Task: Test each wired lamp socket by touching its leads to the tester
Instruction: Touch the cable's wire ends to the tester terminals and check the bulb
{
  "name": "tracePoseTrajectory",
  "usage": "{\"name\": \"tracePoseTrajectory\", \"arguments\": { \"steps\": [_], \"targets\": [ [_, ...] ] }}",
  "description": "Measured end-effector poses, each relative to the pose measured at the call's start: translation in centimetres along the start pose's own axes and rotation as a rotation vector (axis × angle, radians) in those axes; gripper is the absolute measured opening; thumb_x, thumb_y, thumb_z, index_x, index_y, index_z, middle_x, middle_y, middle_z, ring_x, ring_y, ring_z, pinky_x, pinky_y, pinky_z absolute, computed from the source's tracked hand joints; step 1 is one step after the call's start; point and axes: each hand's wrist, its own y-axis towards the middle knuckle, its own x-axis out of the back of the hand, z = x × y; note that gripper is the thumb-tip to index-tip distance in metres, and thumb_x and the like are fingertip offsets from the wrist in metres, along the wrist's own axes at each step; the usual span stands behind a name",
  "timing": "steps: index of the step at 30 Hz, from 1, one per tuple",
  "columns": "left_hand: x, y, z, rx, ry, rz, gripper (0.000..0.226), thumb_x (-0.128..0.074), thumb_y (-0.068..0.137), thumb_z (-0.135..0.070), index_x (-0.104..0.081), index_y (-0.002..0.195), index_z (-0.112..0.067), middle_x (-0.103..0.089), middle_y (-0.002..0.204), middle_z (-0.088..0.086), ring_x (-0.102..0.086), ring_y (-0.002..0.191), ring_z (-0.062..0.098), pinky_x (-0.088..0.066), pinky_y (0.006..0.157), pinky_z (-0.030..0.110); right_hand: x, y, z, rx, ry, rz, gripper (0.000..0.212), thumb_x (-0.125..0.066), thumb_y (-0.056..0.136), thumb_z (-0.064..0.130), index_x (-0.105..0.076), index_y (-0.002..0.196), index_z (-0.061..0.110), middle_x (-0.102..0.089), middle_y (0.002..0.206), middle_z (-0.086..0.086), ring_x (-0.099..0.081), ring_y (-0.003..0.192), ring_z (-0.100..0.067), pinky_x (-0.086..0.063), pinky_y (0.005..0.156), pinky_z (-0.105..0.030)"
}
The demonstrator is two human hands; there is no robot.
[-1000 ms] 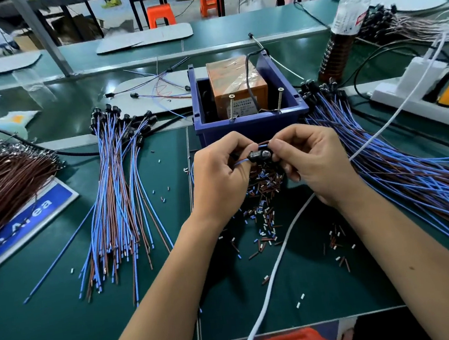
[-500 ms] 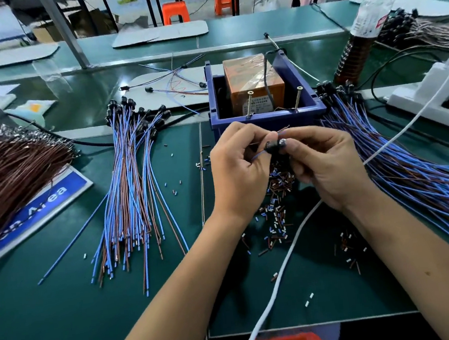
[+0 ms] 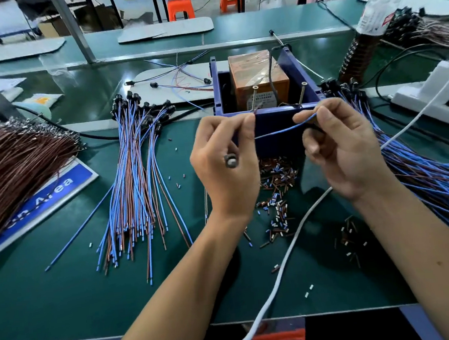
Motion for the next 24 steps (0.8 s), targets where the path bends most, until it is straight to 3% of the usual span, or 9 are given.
{"name": "tracePoseTrajectory", "arguments": {
  "steps": [3, 6, 9, 18, 24],
  "targets": [
    [0.2, 0.4, 0.6, -0.012, 0.036, -0.029, 0.014, -0.07, 0.099, -0.014, -0.077, 0.088, -0.008, -0.063, 0.074, 0.0, -0.049, 0.062, 0.013, -0.037, 0.06, 0.025, 0.0, 0.0, -0.2, 0.166, -0.255, -0.132, 0.013, -0.062, 0.104, 0.012, -0.067, 0.092, 0.018, -0.074, 0.085, -0.007, -0.049, 0.05, -0.013, -0.036, 0.046, -0.024],
    [-0.1, 0.4, 0.5, 0.043, -0.007, -0.02, 0.012, -0.068, 0.1, -0.016, -0.076, 0.092, -0.011, -0.066, 0.071, -0.007, -0.062, 0.063, 0.018, -0.046, 0.059, 0.032, -0.2, 0.1, -0.3, 0.381, -0.625, -0.362, 0.009, -0.068, 0.1, 0.015, -0.073, 0.095, 0.011, -0.074, 0.077, 0.0, -0.063, 0.062, -0.01, -0.049, 0.062, -0.024],
    [-0.5, 0.6, 0.2, 0.126, -0.029, -0.026, 0.007, -0.068, 0.099, -0.018, -0.073, 0.095, -0.021, -0.067, 0.068, -0.01, -0.07, 0.065, 0.015, -0.052, 0.06, 0.031, -0.7, 0.7, 0.2, 0.497, -0.804, -0.494, 0.012, -0.067, 0.1, 0.018, -0.077, 0.097, 0.013, -0.072, 0.076, 0.009, -0.067, 0.068, -0.008, -0.051, 0.067, -0.023],
    [-1.3, 0.8, 0.4, 0.223, -0.053, 0.0, 0.013, -0.068, 0.098, -0.015, -0.072, 0.088, -0.022, -0.068, 0.068, -0.001, -0.072, 0.066, 0.017, -0.052, 0.063, 0.025, -2.1, 1.0, 0.1, 0.588, -1.073, -0.476, 0.013, -0.069, 0.097, 0.012, -0.082, 0.096, 0.008, -0.076, 0.088, 0.005, -0.066, 0.078, 0.0, -0.044, 0.075, -0.008],
    [-1.6, 0.9, 0.3, 0.197, -0.057, 0.041, 0.018, -0.068, 0.097, -0.012, -0.071, 0.087, -0.026, -0.066, 0.066, -0.007, -0.068, 0.064, 0.025, -0.052, 0.059, 0.033, -1.8, 0.9, 0.4, 0.59, -1.055, -0.416, 0.014, -0.069, 0.098, 0.012, -0.082, 0.099, 0.007, -0.078, 0.091, 0.002, -0.071, 0.083, -0.005, -0.051, 0.078, -0.013]
  ]
}}
